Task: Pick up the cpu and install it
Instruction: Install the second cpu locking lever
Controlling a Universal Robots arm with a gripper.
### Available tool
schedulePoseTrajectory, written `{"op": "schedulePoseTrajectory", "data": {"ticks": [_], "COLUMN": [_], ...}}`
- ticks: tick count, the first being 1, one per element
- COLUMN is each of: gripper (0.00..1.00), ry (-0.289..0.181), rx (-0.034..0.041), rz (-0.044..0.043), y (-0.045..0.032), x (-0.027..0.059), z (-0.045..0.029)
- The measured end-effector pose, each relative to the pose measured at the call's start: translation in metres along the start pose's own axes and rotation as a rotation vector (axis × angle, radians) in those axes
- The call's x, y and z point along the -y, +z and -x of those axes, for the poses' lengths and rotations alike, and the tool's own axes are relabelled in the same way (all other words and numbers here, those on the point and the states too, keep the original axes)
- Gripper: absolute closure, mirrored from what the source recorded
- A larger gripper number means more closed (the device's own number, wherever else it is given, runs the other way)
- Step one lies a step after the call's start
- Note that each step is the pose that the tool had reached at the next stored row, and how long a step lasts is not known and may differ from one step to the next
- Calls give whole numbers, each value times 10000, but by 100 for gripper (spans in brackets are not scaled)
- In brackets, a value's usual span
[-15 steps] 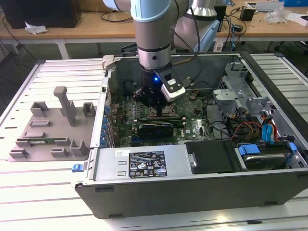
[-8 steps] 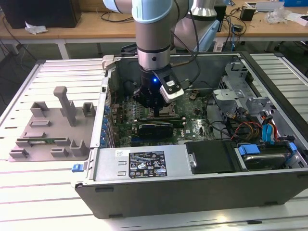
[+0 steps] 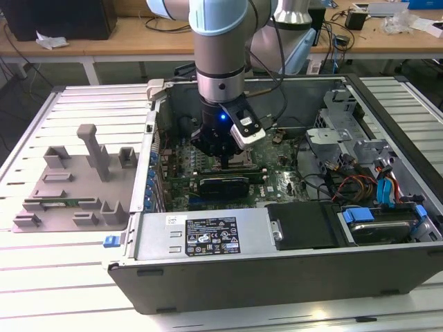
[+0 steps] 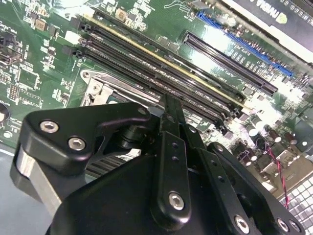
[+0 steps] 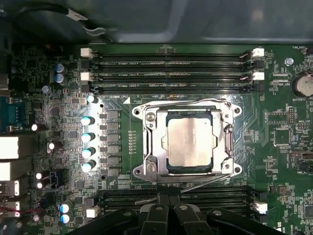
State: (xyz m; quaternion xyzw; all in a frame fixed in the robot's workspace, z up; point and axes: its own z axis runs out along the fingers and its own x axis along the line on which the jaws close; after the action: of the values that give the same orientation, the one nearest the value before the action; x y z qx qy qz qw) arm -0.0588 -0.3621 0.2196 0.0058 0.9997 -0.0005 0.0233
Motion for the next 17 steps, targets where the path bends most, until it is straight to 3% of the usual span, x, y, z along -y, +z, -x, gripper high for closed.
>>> {"op": "schedulePoseTrajectory", "data": {"ticks": [5,7,8,13,17], "gripper": [89,89,89,89,89], "ry": [-3,-8,-9,-5,6], "rx": [10,33,53,223,334], "rz": [41,210,348,501,750], "y": [14,21,26,53,61], "x": [7,8,14,78,127], "z": [-2,-20,-35,-74,-123]}}
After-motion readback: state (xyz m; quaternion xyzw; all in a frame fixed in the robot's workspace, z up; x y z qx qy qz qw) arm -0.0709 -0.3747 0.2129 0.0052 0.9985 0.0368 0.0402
